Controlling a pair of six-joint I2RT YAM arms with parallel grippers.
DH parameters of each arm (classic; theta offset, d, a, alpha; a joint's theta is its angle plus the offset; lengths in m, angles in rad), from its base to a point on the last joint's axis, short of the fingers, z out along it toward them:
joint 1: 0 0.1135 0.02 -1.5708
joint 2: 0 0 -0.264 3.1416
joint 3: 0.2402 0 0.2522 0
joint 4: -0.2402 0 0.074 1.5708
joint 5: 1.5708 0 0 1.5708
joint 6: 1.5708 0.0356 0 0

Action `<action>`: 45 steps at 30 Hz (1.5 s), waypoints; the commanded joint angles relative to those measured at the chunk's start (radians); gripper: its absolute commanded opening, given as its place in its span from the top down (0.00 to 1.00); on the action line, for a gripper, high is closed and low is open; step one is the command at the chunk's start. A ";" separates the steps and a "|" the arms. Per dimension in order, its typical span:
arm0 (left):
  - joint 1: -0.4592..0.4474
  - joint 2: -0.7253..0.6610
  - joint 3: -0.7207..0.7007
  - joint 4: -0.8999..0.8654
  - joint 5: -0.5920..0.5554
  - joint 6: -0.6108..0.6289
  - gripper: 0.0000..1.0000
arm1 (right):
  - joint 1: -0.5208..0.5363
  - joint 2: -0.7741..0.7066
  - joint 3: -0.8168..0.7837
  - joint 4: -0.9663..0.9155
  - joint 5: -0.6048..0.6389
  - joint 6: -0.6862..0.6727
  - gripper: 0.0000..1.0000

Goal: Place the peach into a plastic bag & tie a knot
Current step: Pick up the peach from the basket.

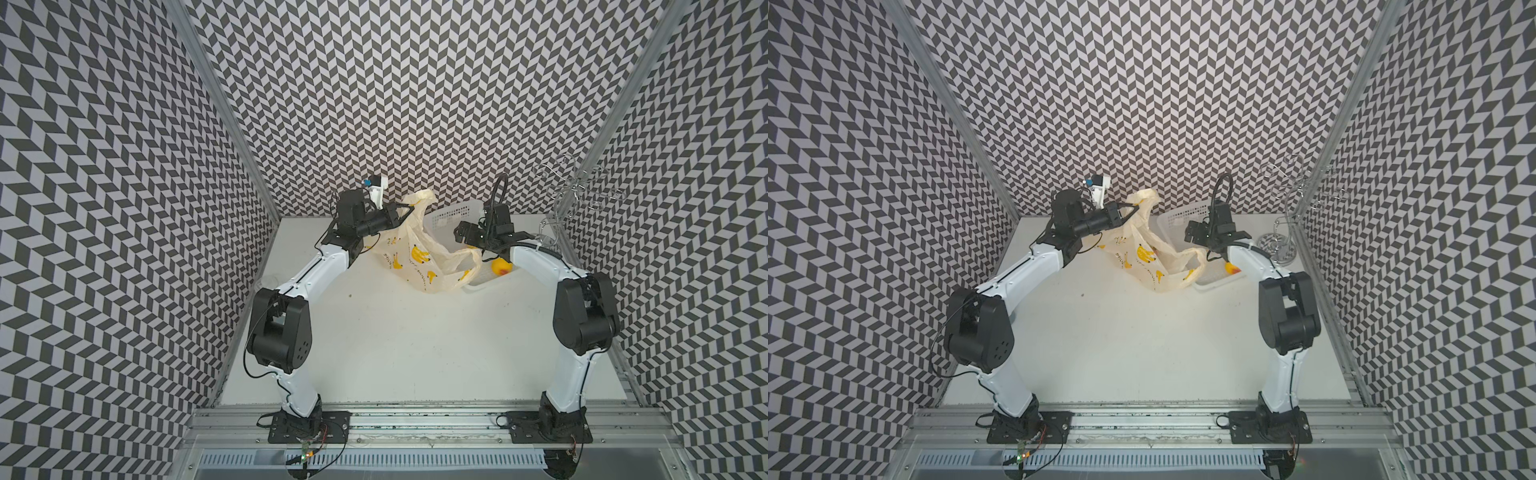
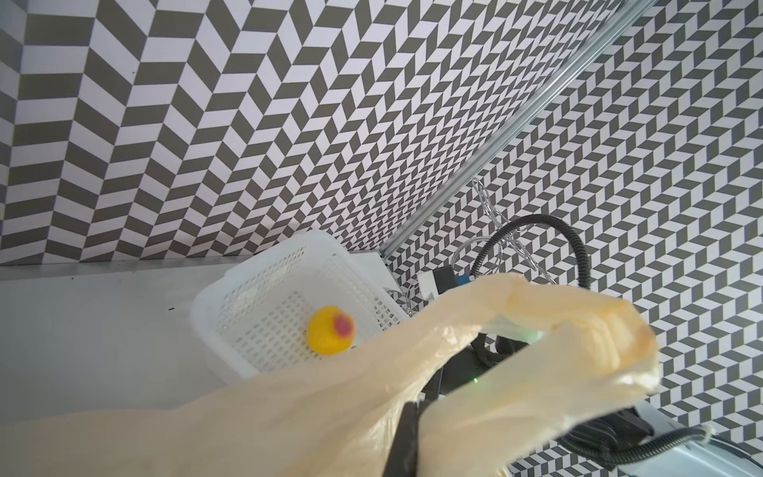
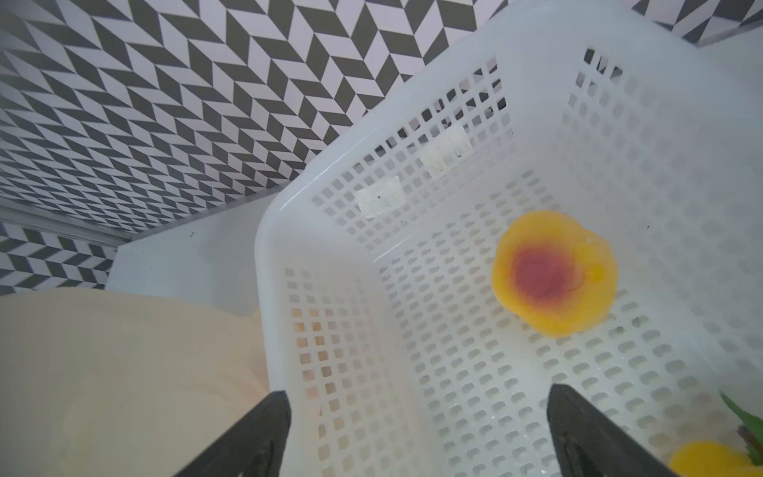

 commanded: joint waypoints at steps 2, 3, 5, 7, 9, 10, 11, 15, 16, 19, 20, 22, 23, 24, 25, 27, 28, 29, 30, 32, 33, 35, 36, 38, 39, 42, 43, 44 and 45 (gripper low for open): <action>0.006 -0.031 -0.024 0.010 -0.010 0.015 1.00 | -0.019 0.077 0.131 -0.008 0.231 -0.077 0.00; 0.006 -0.036 -0.024 0.009 -0.008 0.017 1.00 | -0.020 0.113 0.157 -0.021 0.247 -0.085 0.00; 0.007 -0.044 -0.019 -0.002 -0.004 0.022 1.00 | -0.019 0.184 0.222 -0.064 0.270 -0.090 0.01; 0.009 -0.051 -0.020 -0.005 -0.002 0.026 1.00 | -0.018 0.234 0.271 -0.093 0.287 -0.090 0.01; 0.009 -0.055 -0.024 -0.003 -0.002 0.025 1.00 | -0.019 0.265 0.288 -0.080 0.290 -0.101 0.01; 0.009 -0.056 -0.024 -0.001 -0.001 0.024 1.00 | -0.019 0.280 0.297 -0.075 0.294 -0.105 0.00; 0.009 -0.056 -0.026 -0.002 0.000 0.024 1.00 | -0.019 0.294 0.309 -0.077 0.293 -0.108 0.01; 0.011 -0.059 -0.029 -0.001 0.004 0.026 1.00 | -0.021 0.372 0.368 -0.109 0.290 -0.112 0.01; 0.012 -0.061 -0.029 -0.002 0.003 0.027 1.00 | -0.021 0.385 0.373 -0.107 0.288 -0.115 0.00; 0.012 -0.060 -0.029 -0.002 0.005 0.027 1.00 | -0.022 0.426 0.398 -0.108 0.285 -0.118 0.01; 0.012 -0.059 -0.029 -0.002 0.005 0.025 1.00 | -0.023 0.439 0.410 -0.114 0.281 -0.117 0.02; 0.012 -0.059 -0.028 -0.002 0.006 0.024 1.00 | -0.025 0.454 0.422 -0.124 0.278 -0.112 0.06; 0.012 -0.059 -0.026 -0.002 0.007 0.024 1.00 | -0.026 0.454 0.417 -0.120 0.276 -0.113 0.09; 0.012 -0.060 -0.027 -0.003 0.007 0.025 1.00 | -0.027 0.452 0.414 -0.119 0.274 -0.112 0.13; 0.013 -0.059 -0.026 -0.002 0.007 0.024 1.00 | -0.028 0.446 0.414 -0.121 0.273 -0.108 0.18; 0.012 -0.061 -0.028 -0.001 0.008 0.022 1.00 | -0.028 0.426 0.400 -0.118 0.271 -0.105 0.27; 0.013 -0.063 -0.030 0.001 0.008 0.022 1.00 | -0.028 0.410 0.389 -0.110 0.269 -0.105 0.32; 0.013 -0.064 -0.032 0.003 0.006 0.021 1.00 | -0.029 0.396 0.382 -0.109 0.263 -0.105 0.37; 0.013 -0.066 -0.033 0.004 0.007 0.021 1.00 | -0.028 0.376 0.378 -0.115 0.254 -0.103 0.41; 0.016 -0.070 -0.035 0.006 0.007 0.018 1.00 | -0.028 0.333 0.357 -0.122 0.236 -0.099 0.48; 0.018 -0.071 -0.038 0.006 0.008 0.018 1.00 | -0.028 0.302 0.339 -0.124 0.219 -0.095 0.49; 0.020 -0.075 -0.038 0.005 0.008 0.022 1.00 | -0.026 0.214 0.269 -0.100 0.190 -0.082 0.50; 0.020 -0.074 -0.040 0.000 0.009 0.023 1.00 | -0.026 0.151 0.223 -0.079 0.171 -0.073 0.51; 0.021 -0.078 -0.048 0.001 0.011 0.024 1.00 | -0.025 0.021 0.146 -0.046 0.147 -0.061 0.52; 0.022 -0.079 -0.056 0.004 0.011 0.024 1.00 | -0.026 -0.047 0.111 -0.029 0.128 -0.057 0.52; 0.023 -0.083 -0.060 0.004 0.022 0.021 1.00 | -0.011 -0.231 0.024 0.006 0.055 -0.058 0.53; 0.021 -0.084 -0.058 0.005 0.029 0.019 1.00 | 0.002 -0.286 -0.015 0.020 0.030 -0.057 0.53; 0.021 -0.086 -0.057 0.007 0.034 0.018 1.00 | 0.016 -0.322 -0.039 0.024 0.003 -0.056 0.55; 0.021 -0.090 -0.054 0.007 0.034 0.016 1.00 | 0.039 -0.356 -0.059 0.011 -0.029 -0.056 0.56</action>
